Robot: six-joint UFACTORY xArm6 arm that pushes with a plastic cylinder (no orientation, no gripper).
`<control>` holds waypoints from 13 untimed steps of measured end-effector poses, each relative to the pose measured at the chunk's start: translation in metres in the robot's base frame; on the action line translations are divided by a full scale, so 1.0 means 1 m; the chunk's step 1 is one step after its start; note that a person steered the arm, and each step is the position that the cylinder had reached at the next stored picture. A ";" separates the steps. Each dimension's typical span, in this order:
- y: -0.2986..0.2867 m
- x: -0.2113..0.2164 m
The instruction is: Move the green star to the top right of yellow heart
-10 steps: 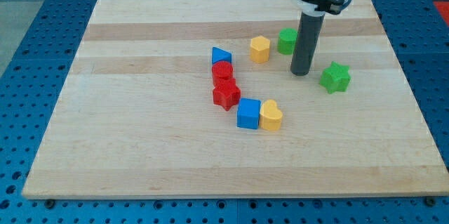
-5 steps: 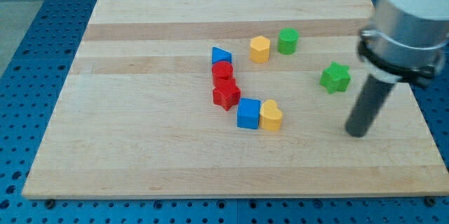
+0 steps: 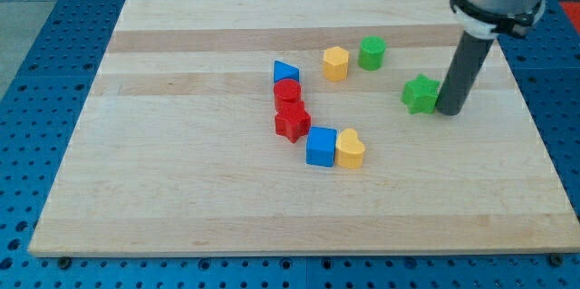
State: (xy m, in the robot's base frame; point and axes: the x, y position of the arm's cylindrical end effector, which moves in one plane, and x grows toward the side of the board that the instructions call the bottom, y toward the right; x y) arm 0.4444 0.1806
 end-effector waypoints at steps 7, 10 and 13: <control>0.006 -0.019; 0.008 -0.021; -0.020 -0.008</control>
State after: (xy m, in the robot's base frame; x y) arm 0.4363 0.1607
